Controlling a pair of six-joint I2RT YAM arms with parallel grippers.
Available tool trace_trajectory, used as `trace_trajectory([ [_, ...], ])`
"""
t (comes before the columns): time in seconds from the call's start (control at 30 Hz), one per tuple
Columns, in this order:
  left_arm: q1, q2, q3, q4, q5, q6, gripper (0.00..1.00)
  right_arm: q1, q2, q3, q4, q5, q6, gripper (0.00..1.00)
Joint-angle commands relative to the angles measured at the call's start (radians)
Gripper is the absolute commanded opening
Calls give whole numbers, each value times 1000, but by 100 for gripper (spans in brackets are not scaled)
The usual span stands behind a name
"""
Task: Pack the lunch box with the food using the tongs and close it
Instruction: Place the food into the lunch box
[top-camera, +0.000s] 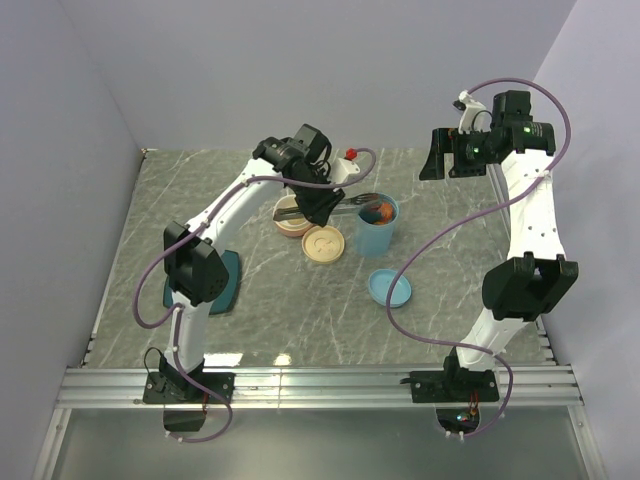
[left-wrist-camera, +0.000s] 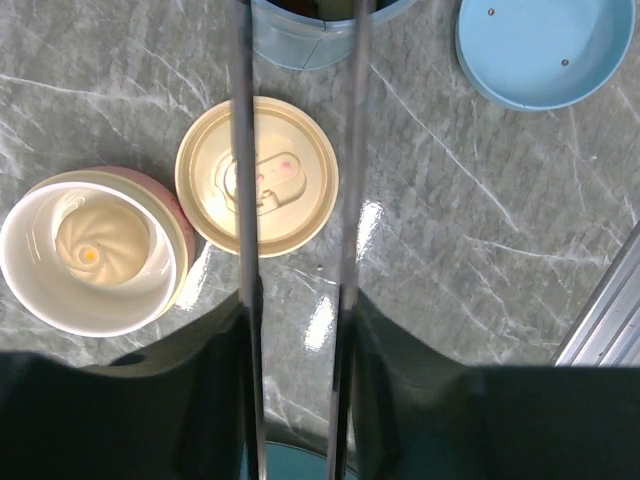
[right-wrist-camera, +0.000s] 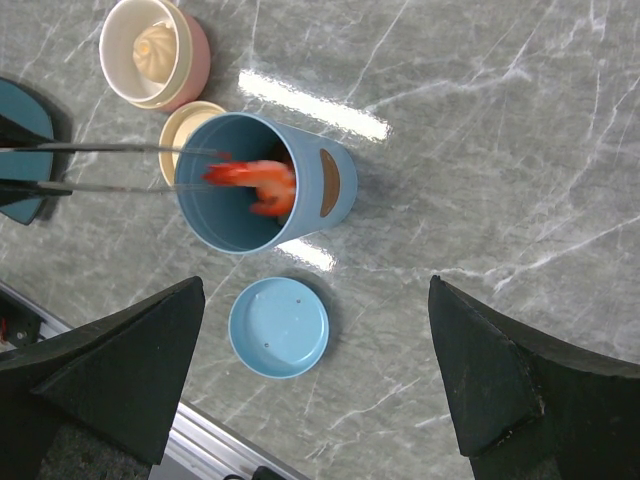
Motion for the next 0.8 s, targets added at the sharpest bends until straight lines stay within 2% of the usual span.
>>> trace_trajectory([
  [0.0,-5,-31,44,4,16,-20,44,-7,-5,17,2,-7,-5,100],
  [0.1,-5,-39,61,-2,27,-27,50,-7,-6,16,0,-9,-6,100],
  [0.33,14,-134,23,41,65,-67,46,-8,-9,22,-6,-9,-11,100],
  [0.43,76,-223,-56,61,108,-87,45,-8,-11,22,-9,-9,-12,100],
  [0.63,332,-421,-306,79,169,-104,45,-10,-20,3,-6,-19,-23,100],
  [0.67,416,-464,-381,106,169,-112,45,-11,-22,-1,-4,-21,-23,100],
  [0.77,566,-547,-538,188,139,-142,45,-10,-22,-12,0,-33,-22,100],
])
